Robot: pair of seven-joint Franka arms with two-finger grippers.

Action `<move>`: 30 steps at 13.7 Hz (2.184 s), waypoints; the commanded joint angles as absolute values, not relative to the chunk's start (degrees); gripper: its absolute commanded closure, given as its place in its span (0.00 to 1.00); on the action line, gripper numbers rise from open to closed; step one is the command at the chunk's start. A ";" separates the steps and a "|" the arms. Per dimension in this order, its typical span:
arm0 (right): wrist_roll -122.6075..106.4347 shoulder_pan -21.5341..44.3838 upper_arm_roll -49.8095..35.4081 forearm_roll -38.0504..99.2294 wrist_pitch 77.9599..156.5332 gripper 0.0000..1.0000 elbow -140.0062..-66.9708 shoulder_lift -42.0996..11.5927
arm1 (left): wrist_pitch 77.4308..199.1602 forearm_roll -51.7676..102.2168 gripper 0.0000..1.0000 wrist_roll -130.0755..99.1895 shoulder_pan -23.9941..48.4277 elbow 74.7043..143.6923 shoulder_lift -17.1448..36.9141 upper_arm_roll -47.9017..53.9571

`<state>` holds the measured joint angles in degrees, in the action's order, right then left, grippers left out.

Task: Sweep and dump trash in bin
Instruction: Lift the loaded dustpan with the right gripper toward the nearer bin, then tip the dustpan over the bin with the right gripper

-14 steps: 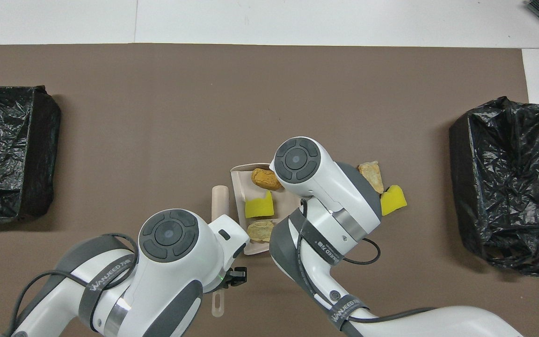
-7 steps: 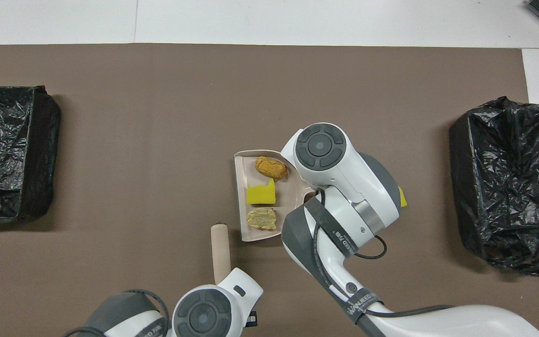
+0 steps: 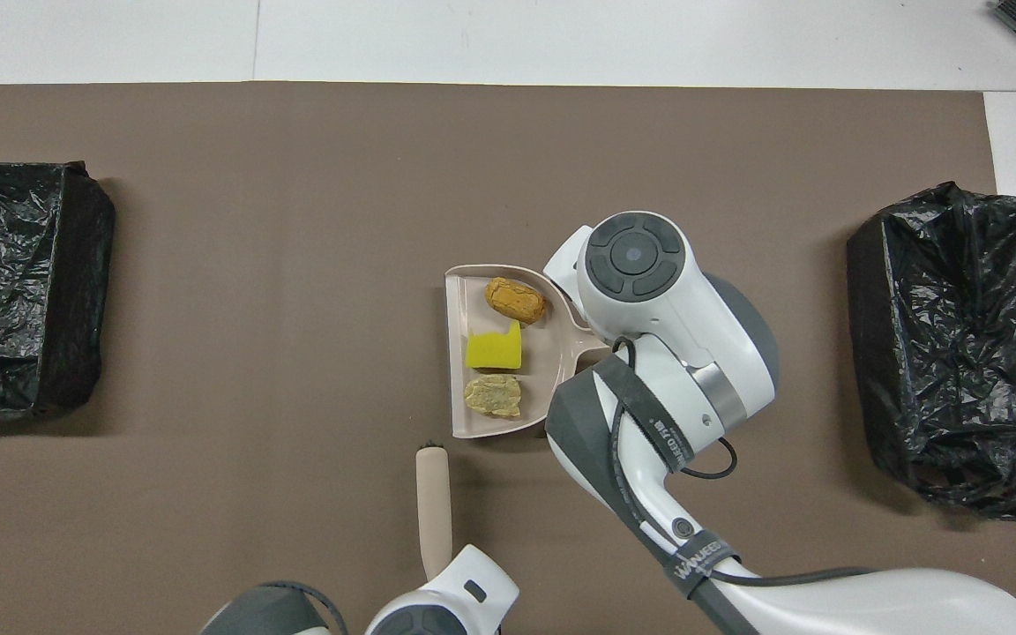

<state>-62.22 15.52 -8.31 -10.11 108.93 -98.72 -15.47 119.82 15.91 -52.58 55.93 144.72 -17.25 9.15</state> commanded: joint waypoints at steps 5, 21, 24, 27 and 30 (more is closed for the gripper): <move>-70.75 9.68 -8.70 -8.44 108.20 1.00 -97.56 -13.54 | 122.69 21.79 1.00 -52.03 56.34 146.95 -16.71 8.17; -94.71 -21.60 -7.91 -7.91 102.56 1.00 -91.67 -13.18 | 112.77 12.07 0.00 -45.54 45.89 140.10 -17.22 7.47; -101.32 -27.50 -7.47 -11.49 102.92 1.00 -91.67 -12.40 | 109.87 6.95 0.00 -35.90 37.12 138.34 -18.89 7.47; -104.58 -29.71 -5.28 -16.42 104.76 1.00 -91.67 -11.87 | 109.25 1.51 0.00 -27.70 30.17 136.77 -19.86 7.56; -104.77 -29.88 -3.43 -24.67 108.02 1.00 -92.20 -11.43 | 108.81 1.23 0.00 -15.61 20.69 129.66 -18.81 7.56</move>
<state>-103.65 -29.63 -3.37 -20.52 107.01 -91.31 -12.64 111.01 2.24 -22.18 25.72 134.36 -19.10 6.84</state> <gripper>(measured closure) 0.678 0.000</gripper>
